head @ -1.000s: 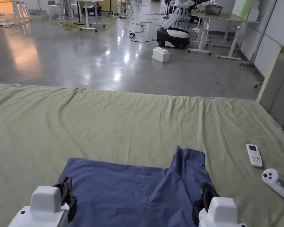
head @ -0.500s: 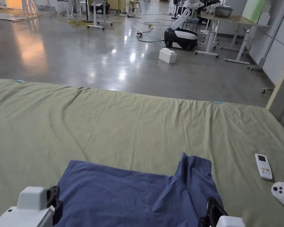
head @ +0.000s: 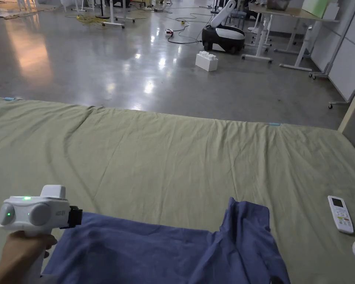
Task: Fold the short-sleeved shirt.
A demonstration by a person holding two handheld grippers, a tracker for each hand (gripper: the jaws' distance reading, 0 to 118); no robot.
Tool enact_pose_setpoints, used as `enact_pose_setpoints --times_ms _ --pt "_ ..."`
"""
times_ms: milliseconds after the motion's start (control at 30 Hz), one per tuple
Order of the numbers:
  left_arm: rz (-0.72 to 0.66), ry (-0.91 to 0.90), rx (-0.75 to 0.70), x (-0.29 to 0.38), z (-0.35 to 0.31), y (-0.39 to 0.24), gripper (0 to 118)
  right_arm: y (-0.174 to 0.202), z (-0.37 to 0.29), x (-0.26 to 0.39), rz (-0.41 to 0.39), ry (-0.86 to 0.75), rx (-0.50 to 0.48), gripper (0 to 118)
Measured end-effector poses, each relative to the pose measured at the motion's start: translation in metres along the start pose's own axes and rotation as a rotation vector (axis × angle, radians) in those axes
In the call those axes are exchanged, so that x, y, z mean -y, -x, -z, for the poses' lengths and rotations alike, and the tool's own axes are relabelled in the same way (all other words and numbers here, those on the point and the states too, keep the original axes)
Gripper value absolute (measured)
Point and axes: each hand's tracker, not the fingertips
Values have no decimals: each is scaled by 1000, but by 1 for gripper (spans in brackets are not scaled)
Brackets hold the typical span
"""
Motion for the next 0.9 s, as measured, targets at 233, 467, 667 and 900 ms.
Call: enact_pose_setpoints --times_ms 233,467,667,900 --pt "3 82 0 -10 37 -10 69 -13 11 10 -10 41 26 0" --pt "107 148 -57 -10 51 -28 54 -21 12 18 -13 78 54 0" --pt "186 124 -37 -5 50 -43 6 -25 20 23 26 141 56 0" --pt "193 72 -26 -4 27 -31 5 -47 87 -6 6 287 28 23"
